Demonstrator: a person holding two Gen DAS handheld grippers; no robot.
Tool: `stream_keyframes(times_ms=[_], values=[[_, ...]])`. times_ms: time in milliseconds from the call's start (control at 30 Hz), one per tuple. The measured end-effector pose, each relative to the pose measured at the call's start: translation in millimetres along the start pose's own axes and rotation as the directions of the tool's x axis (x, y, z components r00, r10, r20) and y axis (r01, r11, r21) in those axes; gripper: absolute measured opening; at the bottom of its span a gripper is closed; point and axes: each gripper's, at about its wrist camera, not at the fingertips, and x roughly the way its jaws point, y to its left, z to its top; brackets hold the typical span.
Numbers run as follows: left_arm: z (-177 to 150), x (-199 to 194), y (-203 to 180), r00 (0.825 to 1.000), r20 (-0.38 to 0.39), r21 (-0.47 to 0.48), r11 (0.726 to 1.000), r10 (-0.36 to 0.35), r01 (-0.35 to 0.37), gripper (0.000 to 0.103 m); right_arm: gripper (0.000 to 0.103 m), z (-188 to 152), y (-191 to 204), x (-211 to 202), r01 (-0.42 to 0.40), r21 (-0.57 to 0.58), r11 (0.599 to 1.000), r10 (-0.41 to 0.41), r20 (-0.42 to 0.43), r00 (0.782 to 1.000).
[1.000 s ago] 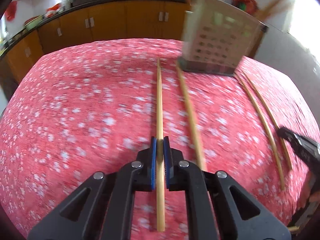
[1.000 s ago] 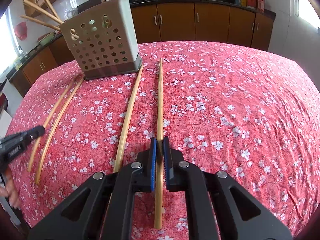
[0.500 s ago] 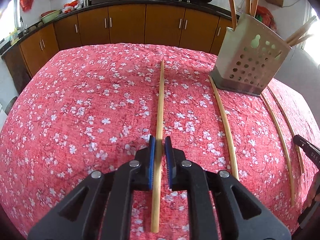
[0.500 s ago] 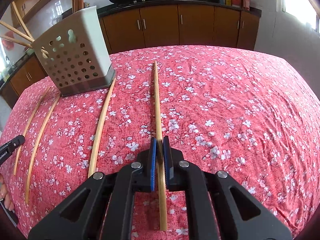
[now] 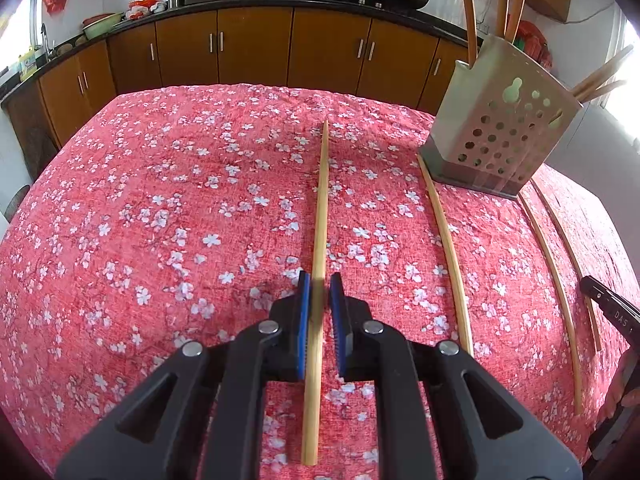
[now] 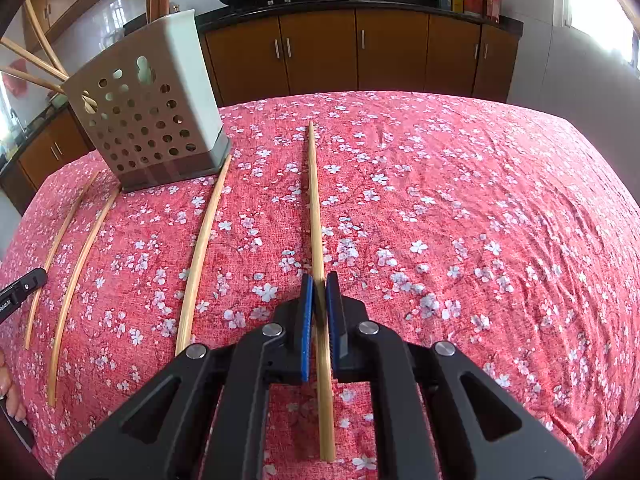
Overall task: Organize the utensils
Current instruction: 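Hold both grasped chopsticks against the table cloth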
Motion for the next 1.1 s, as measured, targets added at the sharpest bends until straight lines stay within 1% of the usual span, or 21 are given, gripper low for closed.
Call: stream_keyframes(times_ms=[1100], values=[[1.0,0.6,1.0,1.000,0.000,0.000,1.000,-0.001,0.001,0.013,0.008,0.2,-0.1,0.4,0.001,0.001,1.000,-0.001,0.000,1.000]])
